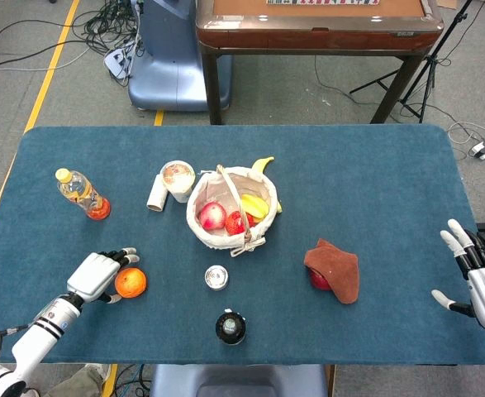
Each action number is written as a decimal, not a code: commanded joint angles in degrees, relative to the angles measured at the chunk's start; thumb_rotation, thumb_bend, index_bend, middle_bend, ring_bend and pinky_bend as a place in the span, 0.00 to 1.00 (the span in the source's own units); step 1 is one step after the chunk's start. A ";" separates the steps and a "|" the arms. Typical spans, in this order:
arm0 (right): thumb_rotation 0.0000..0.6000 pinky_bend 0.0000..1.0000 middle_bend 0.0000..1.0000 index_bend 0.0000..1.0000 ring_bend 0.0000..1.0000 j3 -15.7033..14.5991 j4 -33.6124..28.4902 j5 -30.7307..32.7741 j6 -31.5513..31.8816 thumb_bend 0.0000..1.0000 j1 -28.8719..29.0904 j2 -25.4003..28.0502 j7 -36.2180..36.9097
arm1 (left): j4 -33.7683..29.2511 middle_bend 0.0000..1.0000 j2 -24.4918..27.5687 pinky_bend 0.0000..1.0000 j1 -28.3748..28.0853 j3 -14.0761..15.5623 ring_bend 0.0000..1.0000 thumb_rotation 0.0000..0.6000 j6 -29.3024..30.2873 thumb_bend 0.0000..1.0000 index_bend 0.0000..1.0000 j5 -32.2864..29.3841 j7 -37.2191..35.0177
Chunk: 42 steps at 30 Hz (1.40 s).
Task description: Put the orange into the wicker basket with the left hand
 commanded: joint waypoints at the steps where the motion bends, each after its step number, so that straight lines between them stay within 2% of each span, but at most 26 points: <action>1: 1.00 0.01 0.00 0.00 0.00 0.00 0.03 0.03 0.01 0.00 -0.03 -0.03 0.02 | 1.72 0.24 -1.39 0.47 -0.52 0.04 0.37 1.00 0.49 0.09 0.32 0.36 -1.64; 11: 1.00 0.01 0.00 0.00 0.00 0.02 -0.02 0.12 0.21 0.00 -0.21 0.05 0.06 | 6.34 0.41 -4.83 0.60 -1.01 0.10 0.49 1.00 3.90 0.09 0.47 1.74 -7.69; 15: 1.00 0.01 0.00 0.00 0.00 0.05 -0.10 0.14 0.07 0.00 -0.13 0.12 0.03 | 7.26 0.45 -5.32 0.62 -0.95 0.03 0.52 1.00 5.45 0.10 0.50 2.06 -10.61; 22: 1.00 0.01 0.00 0.00 0.00 0.10 -0.49 0.02 -0.04 0.00 0.01 0.24 -0.40 | 5.13 0.46 -3.73 0.63 -0.40 -1.91 0.52 1.00 12.15 0.10 0.50 3.28 -15.63; 29: 1.00 0.01 0.00 0.00 0.00 0.05 -0.59 -0.16 -0.14 0.00 0.10 0.13 -0.62 | 1.92 0.46 -3.21 0.66 -0.82 -4.45 0.51 1.00 16.40 0.10 0.49 3.56 -16.11; 35: 1.00 0.01 0.00 0.00 0.00 -0.02 -0.55 -0.39 -0.21 0.00 0.22 0.03 -0.66 | -0.36 0.46 -3.86 0.67 -3.17 -6.48 0.50 1.00 16.28 0.10 0.49 3.77 -13.81; 42: 1.00 0.02 0.00 0.00 0.00 -0.06 -0.39 -0.65 -0.05 0.00 0.24 -0.11 -0.50 | -0.99 0.46 -5.86 0.68 -7.06 -9.54 0.50 1.00 12.63 0.10 0.49 0.82 -11.62</action>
